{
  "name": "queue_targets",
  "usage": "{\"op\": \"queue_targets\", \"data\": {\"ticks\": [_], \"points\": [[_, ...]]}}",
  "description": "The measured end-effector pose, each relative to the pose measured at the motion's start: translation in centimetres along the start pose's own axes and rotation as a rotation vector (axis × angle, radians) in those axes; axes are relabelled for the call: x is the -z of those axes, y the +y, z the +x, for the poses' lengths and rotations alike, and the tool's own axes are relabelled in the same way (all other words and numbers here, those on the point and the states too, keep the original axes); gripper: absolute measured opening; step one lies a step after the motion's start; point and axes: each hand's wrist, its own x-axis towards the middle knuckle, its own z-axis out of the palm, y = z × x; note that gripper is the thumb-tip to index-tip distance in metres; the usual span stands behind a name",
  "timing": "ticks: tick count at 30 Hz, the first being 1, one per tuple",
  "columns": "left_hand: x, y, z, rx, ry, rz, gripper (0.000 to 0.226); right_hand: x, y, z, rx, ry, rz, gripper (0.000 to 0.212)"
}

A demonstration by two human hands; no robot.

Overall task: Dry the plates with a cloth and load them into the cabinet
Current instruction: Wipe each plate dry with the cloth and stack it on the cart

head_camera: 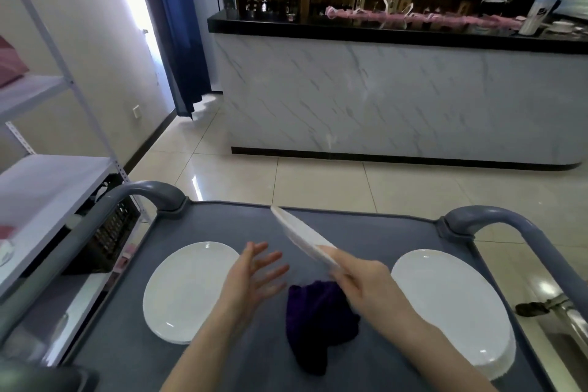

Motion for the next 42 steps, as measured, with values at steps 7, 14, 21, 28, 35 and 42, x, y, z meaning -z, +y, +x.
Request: {"op": "queue_targets", "data": {"ticks": [7, 14, 21, 28, 35, 42], "points": [[5.3, 3.1, -1.2, -0.081, 0.148, 0.120, 0.020, -5.7, -0.8, 1.5, 0.540, -0.048, -0.584, 0.065], [10.4, 3.4, -0.8, -0.175, 0.374, 0.005, 0.020, -8.1, -0.2, 4.5, 0.019, -0.365, -0.125, 0.076], [16.2, 2.8, 0.3, -0.144, 0.399, 0.022, 0.021, -13.5, -1.2, 7.7, -0.628, -0.077, 0.498, 0.054], [19.0, 2.3, 1.7, -0.201, 0.460, 0.375, 0.025, -17.8, -2.0, 8.7, -0.790, -0.013, 0.500, 0.041], [20.7, 2.4, 2.9, -0.236, 0.531, 0.812, 0.017, -19.9, -1.8, 9.7, -0.809, -0.033, 0.329, 0.042], [21.6, 2.0, 3.0, -0.225, 0.567, 0.920, 0.013, -21.6, -1.3, 9.6, -0.789, -0.033, 0.232, 0.027]]}}
